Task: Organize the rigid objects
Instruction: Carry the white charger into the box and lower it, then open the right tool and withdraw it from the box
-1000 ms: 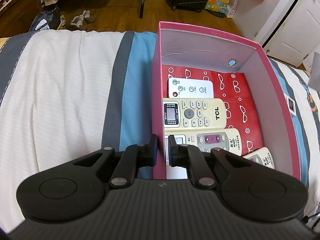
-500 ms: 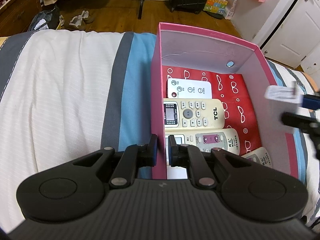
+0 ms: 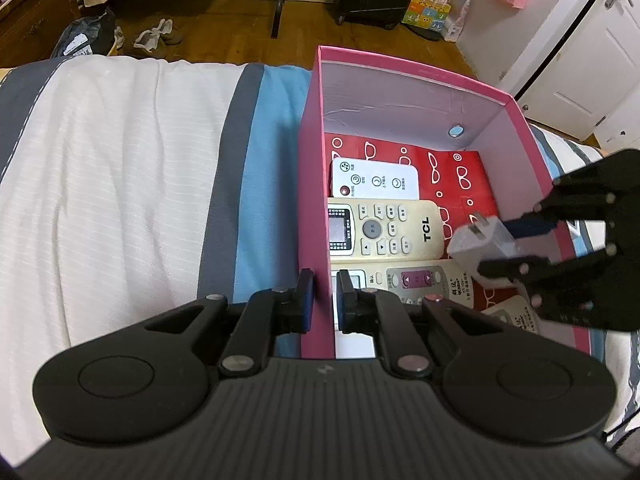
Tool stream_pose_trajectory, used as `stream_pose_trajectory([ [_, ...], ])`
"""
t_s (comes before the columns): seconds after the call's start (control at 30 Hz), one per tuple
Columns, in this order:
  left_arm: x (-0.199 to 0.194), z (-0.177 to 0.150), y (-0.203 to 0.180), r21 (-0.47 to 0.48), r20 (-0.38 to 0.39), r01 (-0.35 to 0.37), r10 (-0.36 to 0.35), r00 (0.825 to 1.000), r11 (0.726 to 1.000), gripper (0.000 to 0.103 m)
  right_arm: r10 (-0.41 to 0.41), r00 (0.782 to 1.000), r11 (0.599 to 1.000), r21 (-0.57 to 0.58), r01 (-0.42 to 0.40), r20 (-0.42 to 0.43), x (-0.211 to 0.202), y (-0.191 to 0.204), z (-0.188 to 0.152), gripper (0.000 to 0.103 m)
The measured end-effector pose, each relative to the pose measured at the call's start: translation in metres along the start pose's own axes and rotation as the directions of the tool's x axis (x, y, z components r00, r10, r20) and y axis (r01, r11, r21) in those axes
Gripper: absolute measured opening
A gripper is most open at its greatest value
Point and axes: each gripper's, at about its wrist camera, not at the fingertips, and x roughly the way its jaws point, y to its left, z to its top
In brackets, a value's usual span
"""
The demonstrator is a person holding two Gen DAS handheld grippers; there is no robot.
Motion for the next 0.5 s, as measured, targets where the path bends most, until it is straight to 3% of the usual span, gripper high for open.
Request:
stream_pose_trajectory([
  [0.13, 0.001, 0.000, 0.000, 0.001, -0.001, -0.001, 0.001, 1.000, 1.000, 0.009, -0.023, 1.000, 0.998, 0.063, 0.024, -0.019, 0.009, -0.011, 0.003, 0.032],
  [0.2, 0.001, -0.001, 0.000, 0.004, -0.001, -0.003, 0.003, 1.000, 1.000, 0.009, -0.049, 0.999, 0.996, 0.078, 0.050, -0.013, 0.010, -0.016, 0.005, 0.048],
  [0.27, 0.001, -0.001, -0.001, 0.005, -0.001, -0.004, 0.004, 1.000, 1.000, 0.009, -0.117, 0.993, 0.992, 0.044, 0.116, 0.020, 0.006, -0.015, 0.004, 0.050],
  [0.37, 0.001, -0.001, -0.001, 0.004, -0.001, -0.004, 0.004, 1.000, 1.000, 0.009, -0.210, 0.974, 0.977, -0.022, 0.213, 0.089, -0.006, -0.010, -0.001, 0.047],
  [0.43, 0.001, 0.000, -0.001, 0.004, -0.002, -0.005, 0.005, 1.000, 1.000, 0.009, -0.239, 0.964, 0.967, -0.057, 0.247, 0.120, -0.014, -0.009, -0.004, 0.030],
  [0.5, 0.002, 0.000, -0.002, 0.007, -0.003, -0.007, 0.007, 1.000, 1.000, 0.009, -0.247, 0.958, 0.964, -0.061, 0.258, 0.147, -0.022, -0.009, -0.007, 0.025],
])
